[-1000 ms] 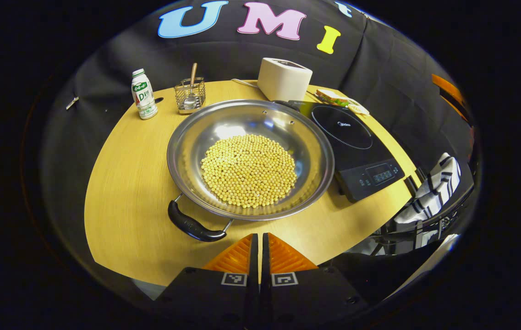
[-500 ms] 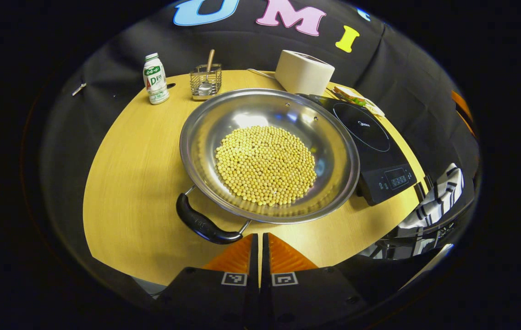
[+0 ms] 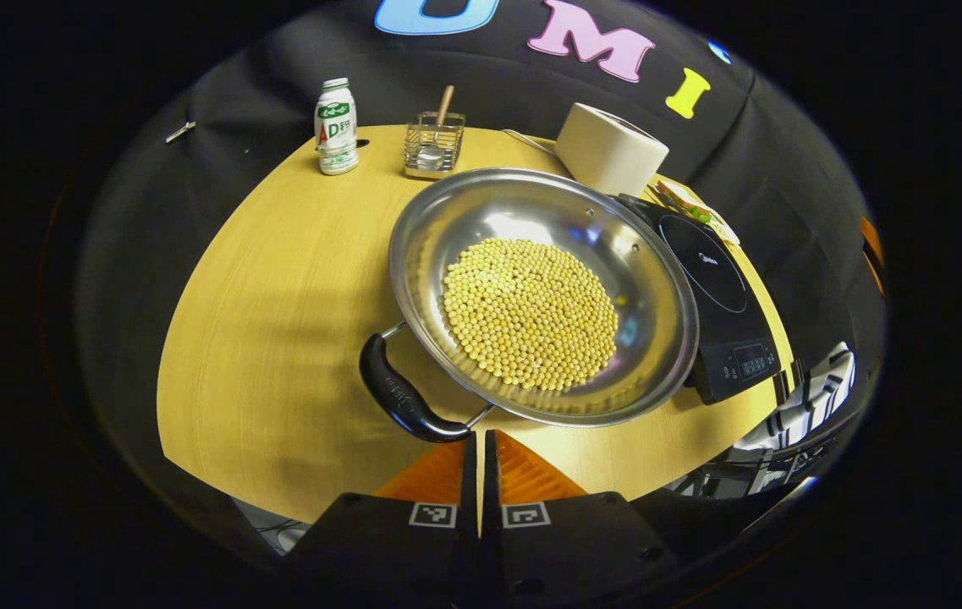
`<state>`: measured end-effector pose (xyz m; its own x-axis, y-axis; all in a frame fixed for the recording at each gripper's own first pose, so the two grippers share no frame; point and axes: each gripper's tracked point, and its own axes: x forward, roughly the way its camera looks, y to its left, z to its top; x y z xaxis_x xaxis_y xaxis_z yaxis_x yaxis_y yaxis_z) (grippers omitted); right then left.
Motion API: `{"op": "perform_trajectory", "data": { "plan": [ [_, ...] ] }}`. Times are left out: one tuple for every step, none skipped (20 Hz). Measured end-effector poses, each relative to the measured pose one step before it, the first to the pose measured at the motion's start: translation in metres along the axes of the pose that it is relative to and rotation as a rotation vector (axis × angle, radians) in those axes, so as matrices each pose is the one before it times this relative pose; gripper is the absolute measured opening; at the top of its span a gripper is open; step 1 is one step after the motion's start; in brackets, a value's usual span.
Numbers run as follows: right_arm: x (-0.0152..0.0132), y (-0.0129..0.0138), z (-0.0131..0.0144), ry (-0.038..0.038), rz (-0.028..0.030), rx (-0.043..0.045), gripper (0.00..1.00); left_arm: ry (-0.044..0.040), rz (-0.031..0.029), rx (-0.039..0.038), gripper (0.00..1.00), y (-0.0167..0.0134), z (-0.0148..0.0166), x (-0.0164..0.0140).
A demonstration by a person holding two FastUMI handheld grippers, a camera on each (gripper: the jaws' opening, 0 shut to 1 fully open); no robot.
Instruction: First push the handle of the pot to place it horizontally, then grasp the pot with both hands and set it on the induction cooktop.
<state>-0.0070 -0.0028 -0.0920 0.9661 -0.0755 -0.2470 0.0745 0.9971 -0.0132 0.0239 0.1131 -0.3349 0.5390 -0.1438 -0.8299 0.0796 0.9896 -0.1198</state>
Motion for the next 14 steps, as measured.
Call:
{"op": "perform_trajectory", "data": {
  "plan": [
    [0.00005,0.00024,-0.00085,0.00104,0.00017,0.00104,0.98,-0.00264,0.00400,-0.01263,0.05,0.00342,0.00253,0.00026],
    [0.00025,0.00037,-0.00050,0.00121,-0.00036,0.00115,0.98,-0.00264,0.00501,-0.01200,0.05,0.00401,0.00263,0.00081],
    [0.00070,0.00054,0.00002,0.00132,-0.00148,-0.00009,0.98,-0.00207,0.00595,-0.01149,0.05,0.00343,0.00278,0.00085],
    [-0.00078,-0.00052,-0.00159,0.00263,-0.00150,-0.00215,0.98,-0.00286,0.00335,-0.01361,0.05,0.00354,0.00278,0.00073],
    [-0.00037,0.00078,-0.00046,0.00015,-0.00079,-0.00266,0.98,-0.00533,0.00530,-0.01319,0.05,0.00331,0.00329,0.00065],
    [0.00010,0.00000,0.00033,-0.00037,-0.00175,-0.00378,0.98,-0.00322,0.00850,-0.01103,0.05,0.00391,0.00314,0.00268],
    [0.00011,-0.00041,-0.00114,0.00102,-0.00108,-0.00369,0.96,-0.00351,0.00728,-0.00774,0.05,0.00382,0.00355,0.00036],
    [-0.00008,-0.00010,-0.00040,0.00008,-0.00035,-0.00225,0.98,-0.00299,0.00853,-0.00841,0.05,0.00438,0.00355,0.00157],
    [-0.00021,0.00074,0.00039,0.00014,-0.00166,-0.00252,0.98,-0.00273,0.00771,-0.00680,0.03,0.00434,0.00330,0.00098],
    [-0.00036,-0.00139,-0.00075,0.00049,-0.00212,-0.00064,0.98,-0.00220,0.01024,-0.00442,0.05,0.00436,0.00253,0.00074],
    [-0.00016,-0.00111,-0.00016,0.00108,-0.00250,0.00113,0.98,-0.00195,0.00536,-0.00355,0.05,0.00415,0.00381,0.00161],
    [0.00095,-0.00092,0.00004,0.00217,-0.00313,0.00187,0.96,-0.00241,0.00448,-0.00574,0.05,0.00431,0.00485,0.00168],
    [0.00022,-0.00024,-0.00049,0.00246,-0.00253,0.00179,0.98,-0.00066,0.00155,-0.00523,0.05,0.00269,0.00377,0.00158],
    [0.00055,-0.00033,-0.00092,0.00193,-0.00197,0.00077,0.98,-0.00054,0.00221,-0.00181,0.05,0.00319,0.00378,0.00140]
  ]
}}
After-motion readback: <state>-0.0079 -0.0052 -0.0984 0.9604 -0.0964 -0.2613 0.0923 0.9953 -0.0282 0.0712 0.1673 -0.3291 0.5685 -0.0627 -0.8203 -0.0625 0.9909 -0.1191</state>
